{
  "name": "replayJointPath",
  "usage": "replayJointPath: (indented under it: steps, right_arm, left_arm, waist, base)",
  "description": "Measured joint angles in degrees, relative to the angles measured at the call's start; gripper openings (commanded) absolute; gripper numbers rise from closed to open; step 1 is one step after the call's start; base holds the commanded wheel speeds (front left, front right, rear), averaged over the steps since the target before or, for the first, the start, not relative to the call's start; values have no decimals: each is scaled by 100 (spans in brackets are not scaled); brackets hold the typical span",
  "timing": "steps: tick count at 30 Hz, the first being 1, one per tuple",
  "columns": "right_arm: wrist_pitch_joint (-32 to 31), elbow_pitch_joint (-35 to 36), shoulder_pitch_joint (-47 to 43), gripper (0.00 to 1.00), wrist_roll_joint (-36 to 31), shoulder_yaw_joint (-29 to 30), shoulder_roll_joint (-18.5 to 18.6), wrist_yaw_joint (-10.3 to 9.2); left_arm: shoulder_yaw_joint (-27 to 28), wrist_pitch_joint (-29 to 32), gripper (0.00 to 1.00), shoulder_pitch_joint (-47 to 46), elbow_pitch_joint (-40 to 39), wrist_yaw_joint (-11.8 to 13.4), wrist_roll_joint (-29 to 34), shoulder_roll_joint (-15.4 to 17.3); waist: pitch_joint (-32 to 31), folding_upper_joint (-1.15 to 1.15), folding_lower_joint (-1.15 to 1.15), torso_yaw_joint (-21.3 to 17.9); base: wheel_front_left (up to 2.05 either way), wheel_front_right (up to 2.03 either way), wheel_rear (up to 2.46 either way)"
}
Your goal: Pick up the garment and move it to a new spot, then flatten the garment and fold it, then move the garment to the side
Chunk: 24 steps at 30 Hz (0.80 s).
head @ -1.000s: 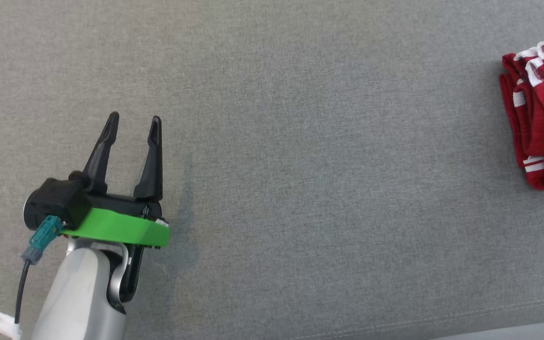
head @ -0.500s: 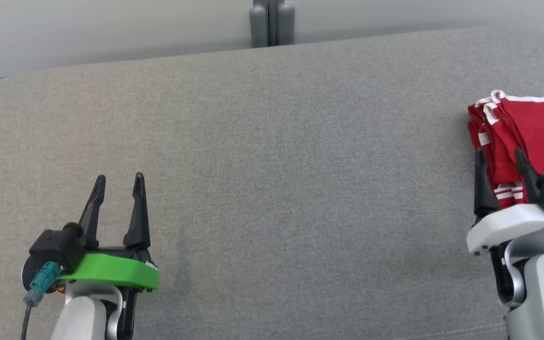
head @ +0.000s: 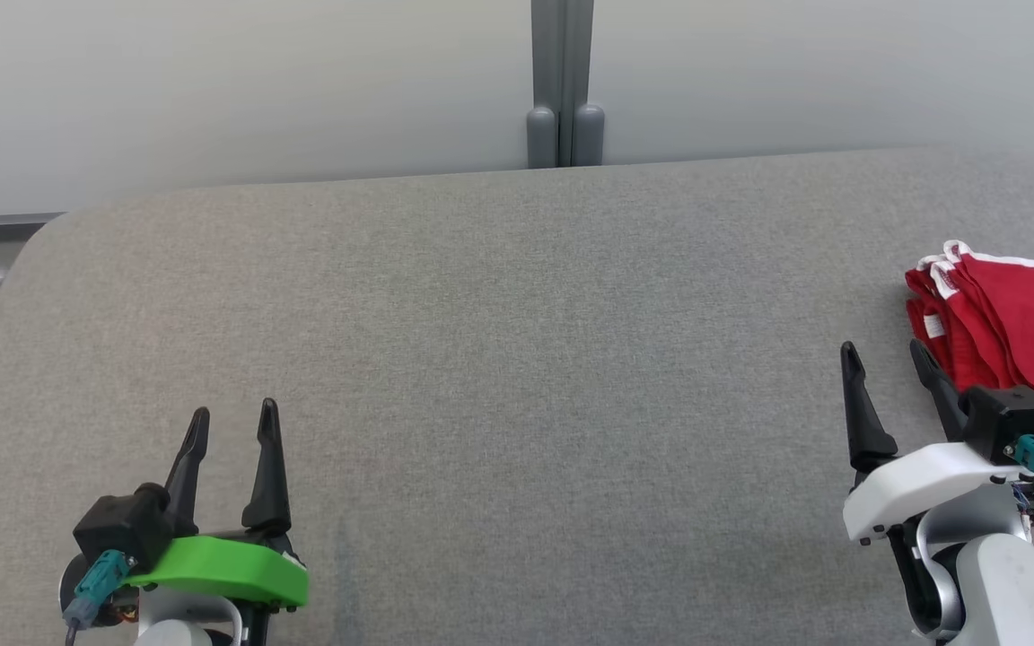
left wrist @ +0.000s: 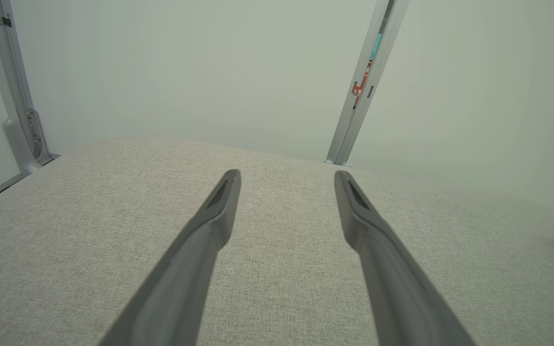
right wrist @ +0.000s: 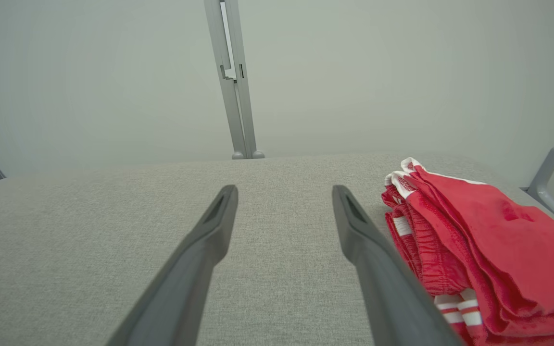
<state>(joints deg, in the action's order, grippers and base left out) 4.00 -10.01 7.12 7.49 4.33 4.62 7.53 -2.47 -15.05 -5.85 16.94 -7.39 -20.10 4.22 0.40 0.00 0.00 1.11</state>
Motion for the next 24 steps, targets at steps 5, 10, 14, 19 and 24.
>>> replayJointPath:
  steps: [5,10,14,19,24]
  right_arm:
    - [-65,-4,-114,100,47,-3,-18,0]
    - [-114,-46,-241,100,125,9,-69,0]
    - [-115,-46,-283,100,141,-5,-108,0]
    - [-113,-34,-284,100,141,-20,-130,0]
    - [-113,-22,-284,100,130,14,-136,0]
  left_arm:
    - [19,1,100,55,46,0,-8,-1]
    - [49,1,100,60,44,0,9,-1]
    - [-3,1,100,64,78,0,8,-2]
    - [-62,1,100,64,105,0,-15,1]
    - [-88,1,100,64,114,0,-43,8]
  waist:
    - [-110,0,0,98]
    - [-153,0,0,93]
    - [-162,0,0,58]
    - [-154,0,0,35]
    - [-140,0,0,40]
  base:
    - [0,0,0]
    - [0,0,0]
    - [0,0,0]
    - [0,0,0]
    - [0,0,0]
